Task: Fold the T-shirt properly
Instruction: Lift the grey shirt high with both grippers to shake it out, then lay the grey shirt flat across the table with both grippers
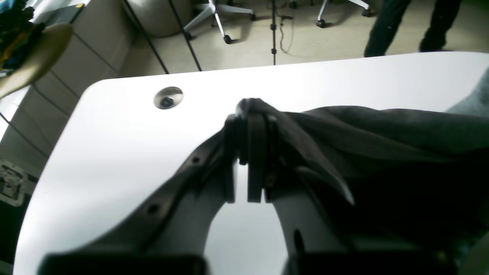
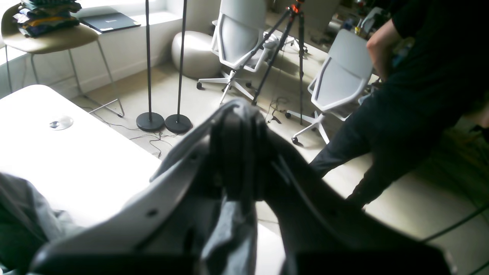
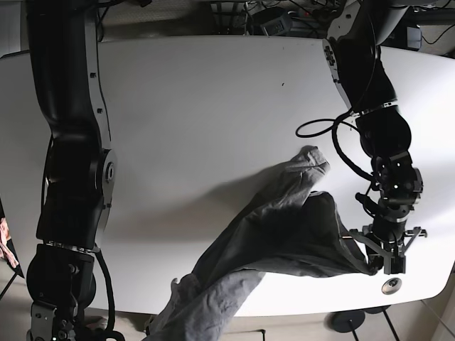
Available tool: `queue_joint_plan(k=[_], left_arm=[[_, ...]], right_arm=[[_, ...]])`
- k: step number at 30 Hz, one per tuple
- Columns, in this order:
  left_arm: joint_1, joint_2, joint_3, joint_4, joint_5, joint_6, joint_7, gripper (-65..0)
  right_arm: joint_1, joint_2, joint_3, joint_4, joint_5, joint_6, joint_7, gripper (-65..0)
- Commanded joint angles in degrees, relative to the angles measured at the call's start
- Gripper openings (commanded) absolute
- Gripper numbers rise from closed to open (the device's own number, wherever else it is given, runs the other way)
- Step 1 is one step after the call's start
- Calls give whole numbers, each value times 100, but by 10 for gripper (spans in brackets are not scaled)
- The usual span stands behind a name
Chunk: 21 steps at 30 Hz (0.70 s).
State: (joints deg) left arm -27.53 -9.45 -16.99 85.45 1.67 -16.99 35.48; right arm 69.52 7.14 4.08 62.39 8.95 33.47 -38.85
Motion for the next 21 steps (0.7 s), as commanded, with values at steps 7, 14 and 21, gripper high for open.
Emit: queue_joint_plan(k=[7, 14, 21], left_arm=[[-2122, -1020, -19, -1349, -57, -265, -116, -650], [-3405, -1345, -19, -1675, -57, -301, -107, -650], [-2702, -1450, -441, -813, -57, -907, 561, -650]], right_arm=[[455, 267, 221, -485, 129, -424, 733, -631], [455, 267, 643, -476, 129, -433, 426, -631], [-1083, 231, 1153, 1203, 129, -433, -392, -631]])
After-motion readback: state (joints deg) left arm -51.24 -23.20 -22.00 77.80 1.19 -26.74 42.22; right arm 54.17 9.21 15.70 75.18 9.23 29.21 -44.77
